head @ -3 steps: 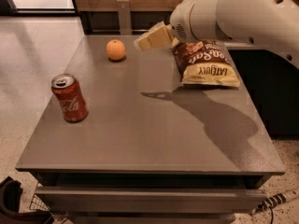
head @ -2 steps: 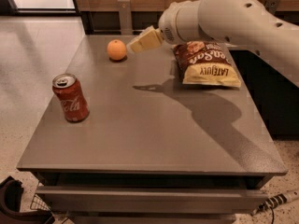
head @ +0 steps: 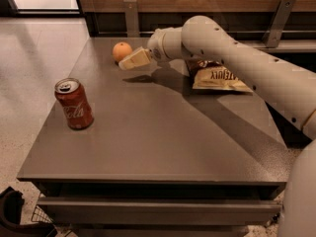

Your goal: Pick orange

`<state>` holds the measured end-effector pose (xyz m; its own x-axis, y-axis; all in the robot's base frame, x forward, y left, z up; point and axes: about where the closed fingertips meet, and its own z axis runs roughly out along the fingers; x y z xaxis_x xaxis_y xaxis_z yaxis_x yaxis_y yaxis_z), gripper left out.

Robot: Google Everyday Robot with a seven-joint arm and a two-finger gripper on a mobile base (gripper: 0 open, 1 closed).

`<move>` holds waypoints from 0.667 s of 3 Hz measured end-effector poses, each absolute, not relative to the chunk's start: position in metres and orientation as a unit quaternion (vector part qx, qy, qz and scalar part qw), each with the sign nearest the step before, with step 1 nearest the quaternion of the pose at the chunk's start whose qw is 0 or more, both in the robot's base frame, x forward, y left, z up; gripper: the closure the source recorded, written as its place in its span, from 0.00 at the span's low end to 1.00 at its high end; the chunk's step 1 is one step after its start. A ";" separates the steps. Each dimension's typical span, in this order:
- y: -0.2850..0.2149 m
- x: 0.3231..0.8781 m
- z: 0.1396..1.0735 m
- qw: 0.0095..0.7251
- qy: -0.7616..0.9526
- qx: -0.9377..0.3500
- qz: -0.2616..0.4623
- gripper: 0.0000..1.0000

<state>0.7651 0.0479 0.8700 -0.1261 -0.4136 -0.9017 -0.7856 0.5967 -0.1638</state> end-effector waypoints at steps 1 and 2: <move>0.060 0.779 0.859 0.525 0.720 -0.405 0.206 0.00; 0.080 0.787 0.857 0.530 0.704 -0.411 0.232 0.00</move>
Offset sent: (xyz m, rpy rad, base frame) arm 0.0318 0.0542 -0.0117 0.1507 -0.0160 0.1272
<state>0.7869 0.0803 0.8567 -0.1002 -0.3327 -0.9377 -0.8247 0.5551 -0.1088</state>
